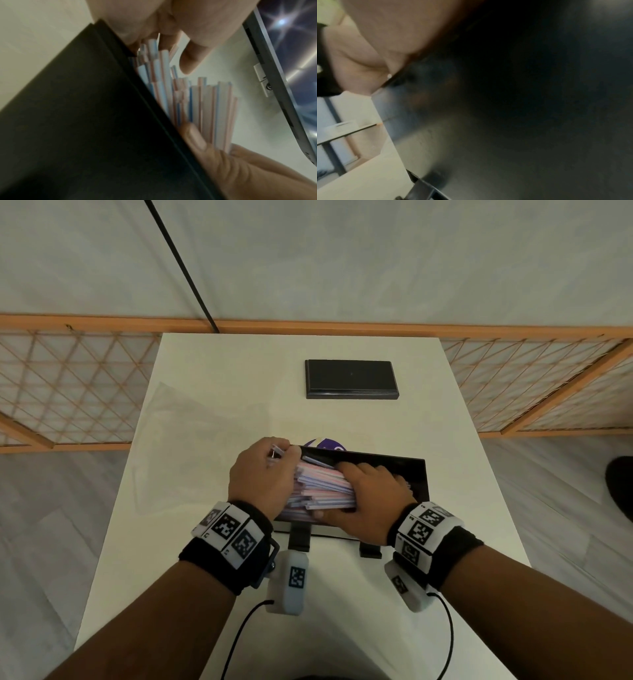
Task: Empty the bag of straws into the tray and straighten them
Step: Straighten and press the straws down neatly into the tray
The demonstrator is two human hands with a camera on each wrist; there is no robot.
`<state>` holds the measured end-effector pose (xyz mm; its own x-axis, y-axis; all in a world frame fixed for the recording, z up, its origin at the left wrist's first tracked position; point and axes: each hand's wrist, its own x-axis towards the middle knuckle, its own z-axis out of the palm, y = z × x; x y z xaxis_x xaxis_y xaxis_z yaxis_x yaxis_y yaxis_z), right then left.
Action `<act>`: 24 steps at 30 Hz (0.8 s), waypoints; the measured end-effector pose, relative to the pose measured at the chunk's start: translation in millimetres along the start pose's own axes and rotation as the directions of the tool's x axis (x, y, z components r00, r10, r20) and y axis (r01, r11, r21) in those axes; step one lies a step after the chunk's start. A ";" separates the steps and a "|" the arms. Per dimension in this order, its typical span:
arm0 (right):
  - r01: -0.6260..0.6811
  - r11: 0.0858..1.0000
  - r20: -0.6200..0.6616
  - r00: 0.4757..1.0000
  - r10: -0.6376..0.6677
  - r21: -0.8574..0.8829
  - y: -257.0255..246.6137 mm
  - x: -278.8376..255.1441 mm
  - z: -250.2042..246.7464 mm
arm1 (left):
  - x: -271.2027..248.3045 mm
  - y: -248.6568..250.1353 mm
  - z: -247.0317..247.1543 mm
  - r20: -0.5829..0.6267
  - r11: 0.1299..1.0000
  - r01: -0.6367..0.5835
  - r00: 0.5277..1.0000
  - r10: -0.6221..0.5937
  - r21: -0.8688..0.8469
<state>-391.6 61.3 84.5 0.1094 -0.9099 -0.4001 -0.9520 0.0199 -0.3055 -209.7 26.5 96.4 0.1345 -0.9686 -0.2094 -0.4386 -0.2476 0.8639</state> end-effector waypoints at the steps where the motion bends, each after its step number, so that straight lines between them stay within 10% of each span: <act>1: 0.014 1.000 -0.006 1.000 -0.014 -0.010 -0.9 -1.0 0.4 | 0.8 -0.2 -0.8 -0.009 0.997 -0.012 1.000 0.013 0.070; 6: 0.002 1.000 0.003 1.000 -0.002 -0.015 -2.8 -0.1 1.3 | -1.4 5.0 -10.5 -0.051 0.976 -0.063 0.996 0.075 0.211; 14: -0.073 0.996 0.001 0.997 0.073 -0.051 -7.9 3.5 2.9 | 4.7 45.7 -33.8 -0.316 0.928 -0.307 0.920 0.233 -0.211; 24: -0.055 0.991 -0.067 0.996 0.064 0.125 3.8 2.5 3.5 | 5.6 31.7 -10.6 -0.191 0.961 -0.182 0.971 0.143 -0.207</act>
<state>-394.0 60.5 79.3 0.0287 -0.9324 -0.3603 -0.9133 0.1220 -0.3885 -213.4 13.4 127.5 0.2379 -0.9713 0.0074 -0.2620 -0.0568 0.9634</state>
